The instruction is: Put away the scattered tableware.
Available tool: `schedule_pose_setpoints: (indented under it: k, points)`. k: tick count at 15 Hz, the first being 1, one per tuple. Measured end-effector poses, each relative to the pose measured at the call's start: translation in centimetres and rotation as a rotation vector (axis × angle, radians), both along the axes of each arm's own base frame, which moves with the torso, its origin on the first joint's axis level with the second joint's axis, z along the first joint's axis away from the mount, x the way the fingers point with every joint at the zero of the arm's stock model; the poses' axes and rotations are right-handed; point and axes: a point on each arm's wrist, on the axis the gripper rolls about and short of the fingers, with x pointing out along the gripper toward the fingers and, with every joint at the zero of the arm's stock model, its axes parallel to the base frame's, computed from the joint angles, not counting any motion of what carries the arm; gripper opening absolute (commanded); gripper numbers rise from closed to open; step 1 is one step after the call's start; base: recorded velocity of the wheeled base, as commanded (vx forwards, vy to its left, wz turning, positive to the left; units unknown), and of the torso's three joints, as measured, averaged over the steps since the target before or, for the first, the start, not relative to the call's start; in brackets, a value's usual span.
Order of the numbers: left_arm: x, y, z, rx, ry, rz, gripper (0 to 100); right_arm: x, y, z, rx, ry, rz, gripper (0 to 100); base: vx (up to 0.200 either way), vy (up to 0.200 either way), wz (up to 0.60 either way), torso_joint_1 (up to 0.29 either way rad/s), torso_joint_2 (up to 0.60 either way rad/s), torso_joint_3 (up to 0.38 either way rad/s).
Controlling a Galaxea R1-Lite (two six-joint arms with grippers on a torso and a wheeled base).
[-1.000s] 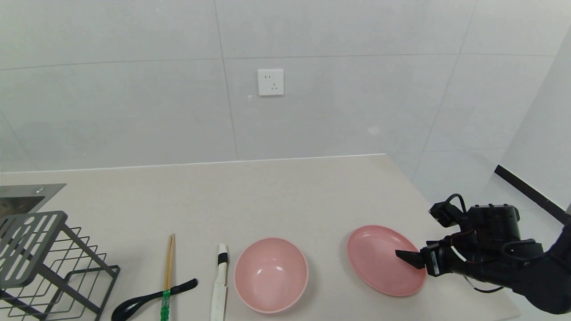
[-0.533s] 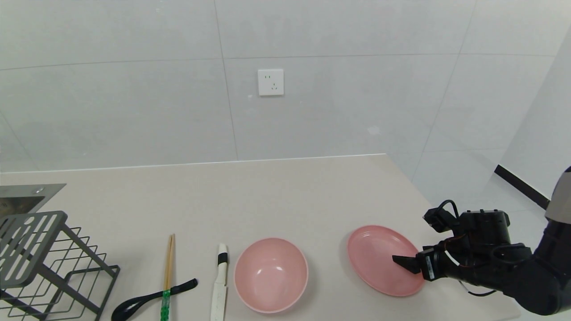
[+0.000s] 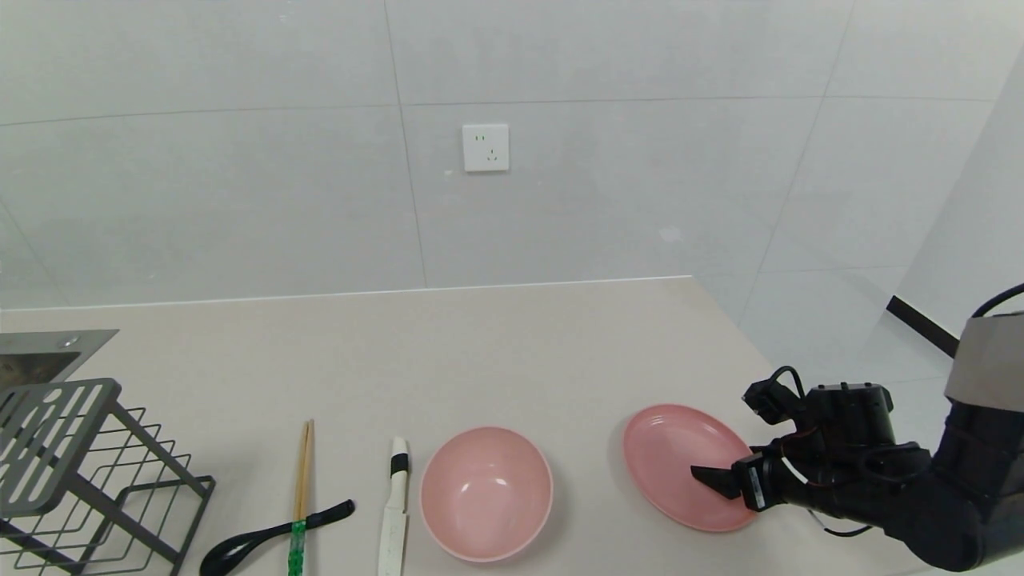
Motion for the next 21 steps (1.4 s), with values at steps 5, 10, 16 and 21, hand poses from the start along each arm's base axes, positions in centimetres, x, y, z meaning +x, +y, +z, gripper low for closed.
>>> schedule_pose_setpoints:
  k: [5, 10, 16, 21]
  points:
    - [0.0, 0.0, 0.0, 0.000, 0.000, 0.002, 100, -0.1, 0.2, -1.1, -0.016, 0.020, -0.037, 0, 0.000, 0.000, 0.00, 0.000, 0.00, 0.000]
    - [0.0, 0.0, 0.0, 0.000, 0.000, 0.002, 100, 0.6, -0.3, -0.1, 0.066, -0.092, -0.094, 0, 0.000, 0.000, 0.00, 0.000, 0.00, 0.000]
    - [0.0, 0.0, 0.0, -0.002, 0.000, 0.000, 100, -0.3, -0.1, 1.8, 0.215, -0.222, -0.159, 0, 0.000, 0.000, 0.00, 0.000, 0.00, 0.000]
    - [0.0, 0.0, 0.0, -0.001, 0.001, -0.001, 100, -1.4, 0.0, 3.0, 0.238, -0.256, -0.158, 0, 0.000, 0.000, 0.00, 0.000, 0.00, 0.000]
